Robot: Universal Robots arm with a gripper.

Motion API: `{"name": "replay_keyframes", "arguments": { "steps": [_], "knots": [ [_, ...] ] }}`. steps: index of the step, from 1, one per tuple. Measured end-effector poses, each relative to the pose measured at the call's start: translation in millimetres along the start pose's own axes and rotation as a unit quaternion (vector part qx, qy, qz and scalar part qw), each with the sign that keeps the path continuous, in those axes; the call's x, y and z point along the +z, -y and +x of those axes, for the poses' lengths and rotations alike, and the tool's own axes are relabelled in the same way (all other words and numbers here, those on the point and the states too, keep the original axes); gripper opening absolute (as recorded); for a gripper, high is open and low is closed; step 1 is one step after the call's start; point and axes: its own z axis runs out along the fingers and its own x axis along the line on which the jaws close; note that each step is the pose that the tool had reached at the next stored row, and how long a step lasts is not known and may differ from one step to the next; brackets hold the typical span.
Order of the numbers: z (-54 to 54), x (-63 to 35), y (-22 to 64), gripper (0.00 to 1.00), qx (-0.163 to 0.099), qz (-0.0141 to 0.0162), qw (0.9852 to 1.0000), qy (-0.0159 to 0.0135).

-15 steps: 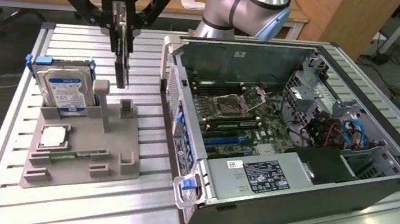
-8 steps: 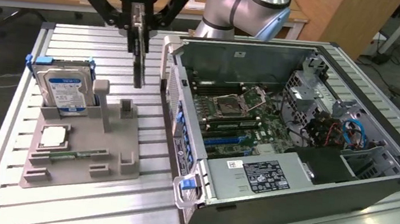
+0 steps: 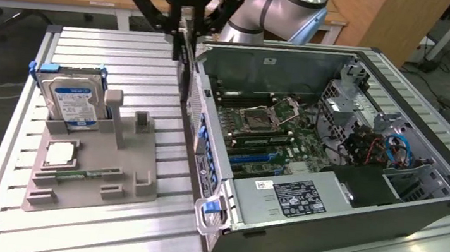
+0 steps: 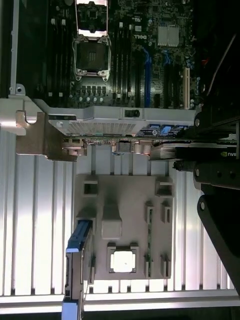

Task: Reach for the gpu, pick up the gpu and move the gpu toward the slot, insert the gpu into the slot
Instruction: 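Pick up the gpu and move the gpu toward the slot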

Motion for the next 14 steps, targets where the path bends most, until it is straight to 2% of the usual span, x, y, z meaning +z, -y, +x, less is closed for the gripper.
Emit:
{"name": "replay_keyframes", "arguments": {
  "steps": [14],
  "knots": [
    [-52.0,0.9,-0.1,0.26,0.0,0.0,1.0,0.0]
  ]
}}
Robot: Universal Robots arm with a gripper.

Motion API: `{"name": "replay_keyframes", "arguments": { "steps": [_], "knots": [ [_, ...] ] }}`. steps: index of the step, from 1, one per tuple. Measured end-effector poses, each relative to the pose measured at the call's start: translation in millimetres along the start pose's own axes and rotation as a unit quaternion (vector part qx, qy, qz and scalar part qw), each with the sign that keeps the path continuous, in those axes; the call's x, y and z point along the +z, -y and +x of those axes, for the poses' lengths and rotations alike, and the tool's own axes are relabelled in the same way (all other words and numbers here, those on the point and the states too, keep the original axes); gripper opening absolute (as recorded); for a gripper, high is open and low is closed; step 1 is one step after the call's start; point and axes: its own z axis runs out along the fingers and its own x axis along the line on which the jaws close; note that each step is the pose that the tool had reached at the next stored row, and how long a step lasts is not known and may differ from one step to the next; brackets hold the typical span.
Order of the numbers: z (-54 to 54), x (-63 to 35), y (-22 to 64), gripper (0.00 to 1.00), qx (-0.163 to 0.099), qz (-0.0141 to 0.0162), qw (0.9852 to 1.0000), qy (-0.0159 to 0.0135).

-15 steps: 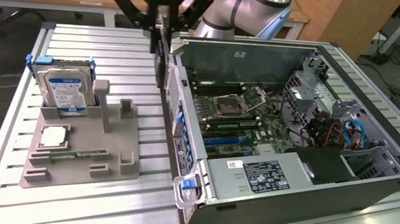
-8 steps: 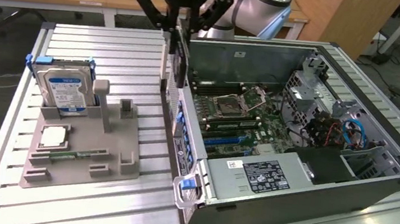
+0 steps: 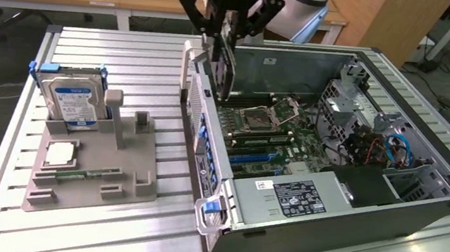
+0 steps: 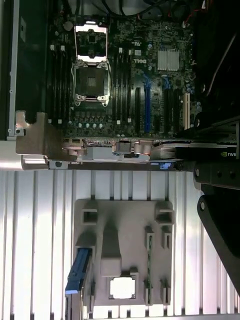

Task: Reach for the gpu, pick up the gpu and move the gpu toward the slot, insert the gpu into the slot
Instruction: 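Pick up the gpu and move the gpu toward the slot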

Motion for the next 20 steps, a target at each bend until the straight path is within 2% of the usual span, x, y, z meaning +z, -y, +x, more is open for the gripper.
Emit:
{"name": "replay_keyframes", "arguments": {
  "steps": [20],
  "knots": [
    [-74.9,1.3,-0.2,0.26,0.0,0.0,1.0,0.0]
  ]
}}
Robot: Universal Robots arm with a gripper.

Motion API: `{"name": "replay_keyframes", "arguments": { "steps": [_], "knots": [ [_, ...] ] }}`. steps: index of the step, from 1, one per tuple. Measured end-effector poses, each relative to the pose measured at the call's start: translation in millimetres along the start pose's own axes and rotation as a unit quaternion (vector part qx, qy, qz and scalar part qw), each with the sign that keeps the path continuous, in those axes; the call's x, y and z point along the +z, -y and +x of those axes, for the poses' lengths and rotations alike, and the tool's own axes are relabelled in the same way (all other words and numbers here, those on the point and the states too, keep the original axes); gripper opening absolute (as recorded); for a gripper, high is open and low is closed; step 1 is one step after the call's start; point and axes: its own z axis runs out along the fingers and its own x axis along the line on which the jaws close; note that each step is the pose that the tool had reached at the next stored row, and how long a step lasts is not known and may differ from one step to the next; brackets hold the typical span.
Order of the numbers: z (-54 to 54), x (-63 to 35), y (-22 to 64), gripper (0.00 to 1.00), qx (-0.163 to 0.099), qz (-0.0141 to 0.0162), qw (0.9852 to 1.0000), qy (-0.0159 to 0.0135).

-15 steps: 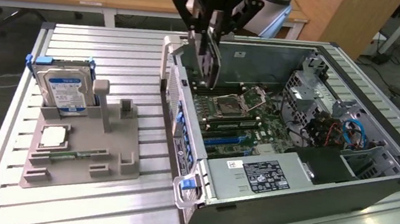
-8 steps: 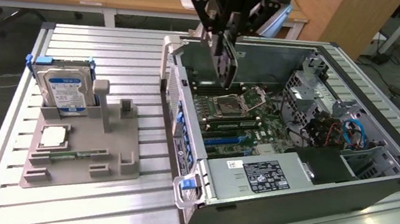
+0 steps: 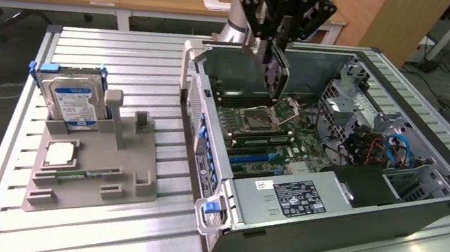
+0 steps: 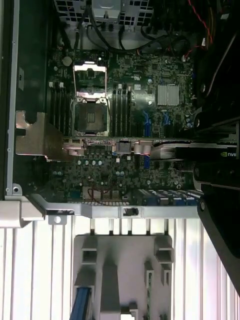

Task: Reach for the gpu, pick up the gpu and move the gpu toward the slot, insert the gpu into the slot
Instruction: 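Pick up the gpu and move the gpu toward the slot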

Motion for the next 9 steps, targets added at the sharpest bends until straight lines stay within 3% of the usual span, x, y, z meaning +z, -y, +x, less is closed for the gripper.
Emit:
{"name": "replay_keyframes", "arguments": {
  "steps": [9],
  "knots": [
    [-32.3,0.5,-0.1,0.26,0.0,0.0001,1.0,0.0]
  ]
}}
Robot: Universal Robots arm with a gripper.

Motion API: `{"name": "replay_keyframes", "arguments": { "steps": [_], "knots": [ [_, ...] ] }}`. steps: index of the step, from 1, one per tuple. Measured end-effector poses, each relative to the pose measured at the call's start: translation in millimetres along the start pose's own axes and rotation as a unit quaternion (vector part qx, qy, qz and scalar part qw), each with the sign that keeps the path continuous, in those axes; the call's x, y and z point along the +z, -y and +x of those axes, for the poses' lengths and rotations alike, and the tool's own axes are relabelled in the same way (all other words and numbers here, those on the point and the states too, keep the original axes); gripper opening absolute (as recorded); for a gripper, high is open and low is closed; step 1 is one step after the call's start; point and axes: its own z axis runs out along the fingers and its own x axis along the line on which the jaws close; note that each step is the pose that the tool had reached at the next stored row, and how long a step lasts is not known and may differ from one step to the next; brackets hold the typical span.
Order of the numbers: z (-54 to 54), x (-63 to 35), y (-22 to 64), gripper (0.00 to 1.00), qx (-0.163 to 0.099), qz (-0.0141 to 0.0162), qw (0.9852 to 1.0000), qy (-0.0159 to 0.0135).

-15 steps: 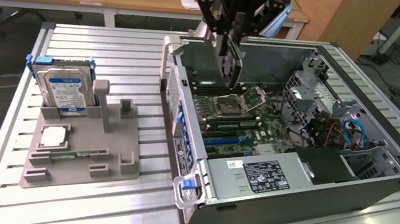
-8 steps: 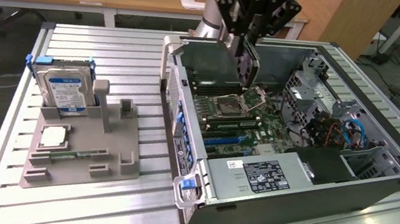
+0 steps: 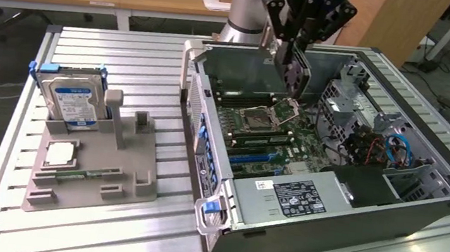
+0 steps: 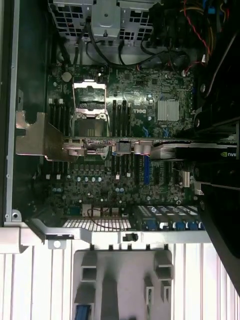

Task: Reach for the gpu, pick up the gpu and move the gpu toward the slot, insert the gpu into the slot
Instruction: 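Pick up the gpu and move the gpu toward the slot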

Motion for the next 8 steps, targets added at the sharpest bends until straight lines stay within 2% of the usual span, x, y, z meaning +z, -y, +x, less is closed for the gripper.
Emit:
{"name": "replay_keyframes", "arguments": {
  "steps": [8],
  "knots": [
    [-27.5,0.5,-0.1,0.26,0.0,0.0,1.0,0.0]
  ]
}}
